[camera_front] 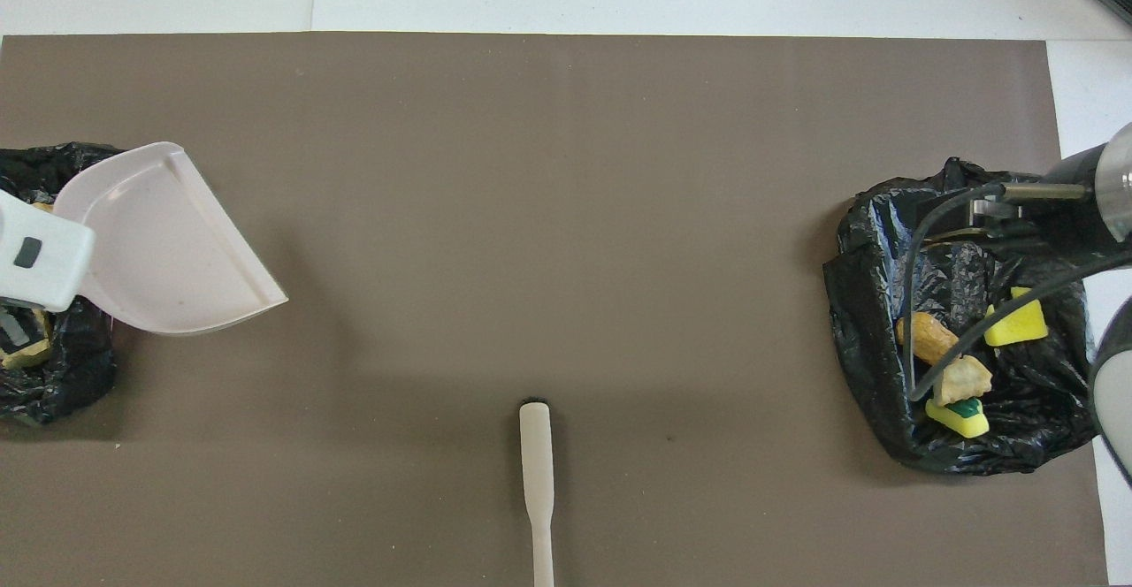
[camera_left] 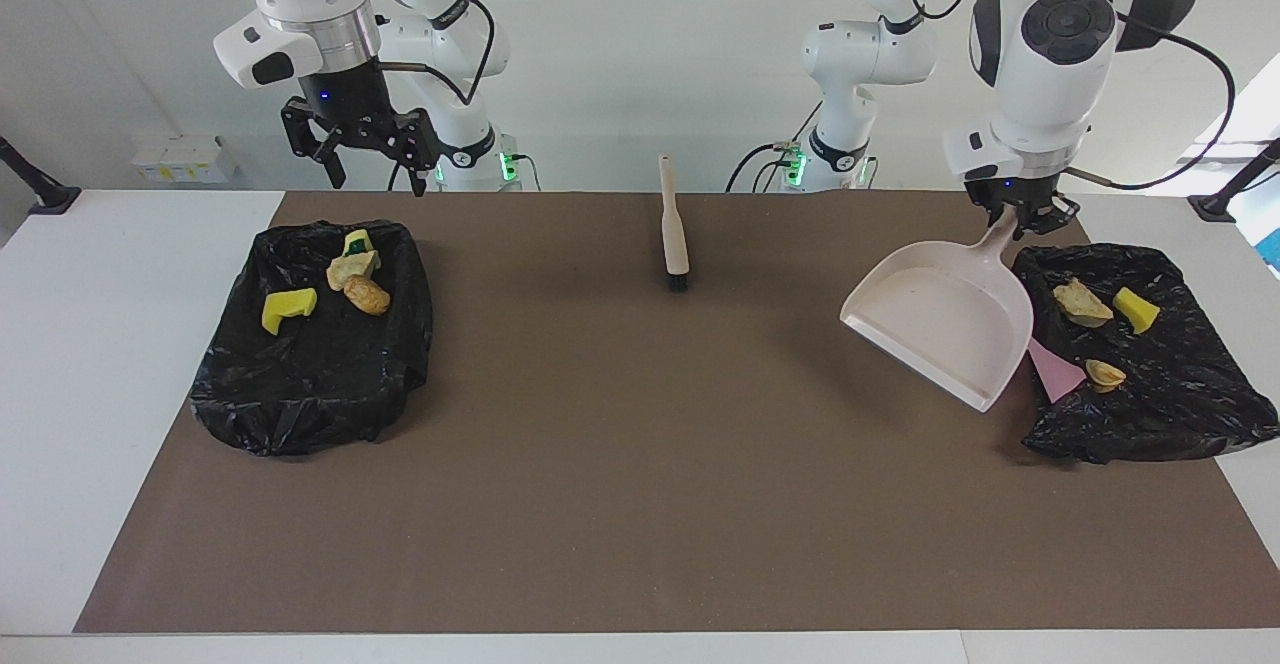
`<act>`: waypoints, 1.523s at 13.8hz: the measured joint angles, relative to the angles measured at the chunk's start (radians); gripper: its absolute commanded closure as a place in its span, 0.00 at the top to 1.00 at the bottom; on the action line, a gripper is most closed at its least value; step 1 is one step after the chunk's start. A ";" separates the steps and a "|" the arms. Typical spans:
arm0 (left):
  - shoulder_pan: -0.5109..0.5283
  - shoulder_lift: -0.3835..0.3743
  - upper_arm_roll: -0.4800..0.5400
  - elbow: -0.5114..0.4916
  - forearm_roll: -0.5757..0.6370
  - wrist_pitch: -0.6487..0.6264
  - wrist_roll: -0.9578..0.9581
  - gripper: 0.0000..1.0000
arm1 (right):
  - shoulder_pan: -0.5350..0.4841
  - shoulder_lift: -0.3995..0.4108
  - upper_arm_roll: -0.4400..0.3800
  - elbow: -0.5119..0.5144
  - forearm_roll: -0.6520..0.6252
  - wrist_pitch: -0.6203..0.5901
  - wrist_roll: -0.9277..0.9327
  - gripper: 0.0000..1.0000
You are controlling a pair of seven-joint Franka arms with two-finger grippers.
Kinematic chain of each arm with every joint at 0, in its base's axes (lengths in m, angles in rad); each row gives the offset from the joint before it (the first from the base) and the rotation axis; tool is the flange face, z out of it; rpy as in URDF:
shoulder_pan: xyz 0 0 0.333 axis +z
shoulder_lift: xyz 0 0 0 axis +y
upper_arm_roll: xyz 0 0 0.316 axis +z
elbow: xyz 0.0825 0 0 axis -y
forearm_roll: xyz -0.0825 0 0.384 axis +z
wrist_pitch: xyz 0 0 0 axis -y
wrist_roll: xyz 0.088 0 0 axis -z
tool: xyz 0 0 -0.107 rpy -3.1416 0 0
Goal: Sweep and dump trash in bin
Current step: 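Bring the empty dustpan to the mat center with the left gripper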
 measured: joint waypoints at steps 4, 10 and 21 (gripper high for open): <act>-0.081 -0.012 -0.001 -0.055 -0.125 0.105 -0.306 0.00 | 0.000 0.000 0.000 0.002 0.000 0.000 0.000 1.00; -0.200 0.041 -0.002 -0.105 -0.184 0.291 -0.606 0.00 | -0.003 0.000 0.000 0.002 0.002 0.012 0.000 1.00; -0.392 0.277 -0.005 -0.102 -0.252 0.610 -1.001 0.00 | 0.008 0.000 -0.025 0.015 0.009 0.051 -0.043 1.00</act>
